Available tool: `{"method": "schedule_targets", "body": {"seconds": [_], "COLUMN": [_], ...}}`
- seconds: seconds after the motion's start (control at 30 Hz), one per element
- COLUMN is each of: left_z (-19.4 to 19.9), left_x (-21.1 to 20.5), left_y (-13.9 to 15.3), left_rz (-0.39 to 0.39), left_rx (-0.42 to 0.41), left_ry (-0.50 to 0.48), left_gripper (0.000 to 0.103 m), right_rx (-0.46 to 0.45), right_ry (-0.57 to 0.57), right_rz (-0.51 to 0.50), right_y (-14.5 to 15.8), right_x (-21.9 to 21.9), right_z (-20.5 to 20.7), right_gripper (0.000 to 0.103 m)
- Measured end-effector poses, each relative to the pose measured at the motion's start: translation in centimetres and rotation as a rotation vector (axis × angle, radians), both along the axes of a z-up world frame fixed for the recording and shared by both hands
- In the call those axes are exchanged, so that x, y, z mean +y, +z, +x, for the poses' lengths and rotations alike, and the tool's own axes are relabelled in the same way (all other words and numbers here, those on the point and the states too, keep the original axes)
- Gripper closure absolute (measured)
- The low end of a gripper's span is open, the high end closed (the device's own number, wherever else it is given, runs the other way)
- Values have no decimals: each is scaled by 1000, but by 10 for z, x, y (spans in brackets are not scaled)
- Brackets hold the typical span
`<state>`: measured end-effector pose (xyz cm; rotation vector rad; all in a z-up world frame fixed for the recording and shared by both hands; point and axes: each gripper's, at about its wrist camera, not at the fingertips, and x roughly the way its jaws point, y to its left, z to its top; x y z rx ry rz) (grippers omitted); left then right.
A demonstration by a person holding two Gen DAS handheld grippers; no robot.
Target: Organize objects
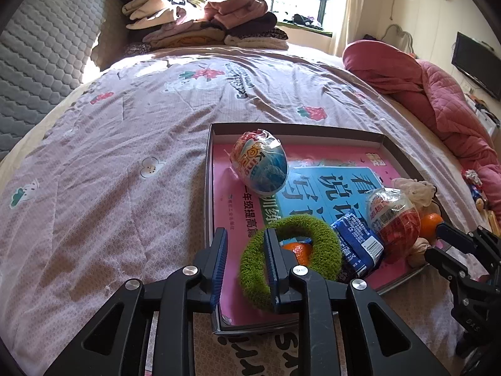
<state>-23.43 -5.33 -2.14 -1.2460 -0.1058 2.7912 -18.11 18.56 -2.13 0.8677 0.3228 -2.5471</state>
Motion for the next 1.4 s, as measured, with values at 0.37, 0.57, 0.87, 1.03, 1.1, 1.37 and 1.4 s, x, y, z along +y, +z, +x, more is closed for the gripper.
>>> {"method": "schedule_targets", "body": {"seconds": [0.37, 0.57, 0.87, 1.03, 1.1, 1.37, 1.4], "left_z": [3, 5, 8, 9, 9, 16, 17], "left_x": [3, 4, 8, 9, 10, 16, 16], "left_y": [5, 7, 11, 12, 12, 17, 18], "left_rz": [-5, -3, -10, -15, -17, -15, -15], "left_rx": [10, 14, 22, 24, 23, 37, 40], "left_ry": [-5, -7, -16, -14, -14, -24, -24], "left_gripper": [71, 65, 64, 64, 62, 51, 51], "right_rx": [-8, -9, -2, -5, -4, -2, -4], "right_ry": [-11, -17, -27, -29, -31, -40, -41], "right_rz": [-11, -18, -31, -33, -34, -49, -53], "right_y": [3, 5, 8, 9, 9, 14, 15], "right_x": [3, 4, 6, 7, 7, 9, 10], "right_z": [2, 1, 1, 1, 1, 0, 0], "right_gripper": [63, 61, 57, 57, 57, 54, 53]}}
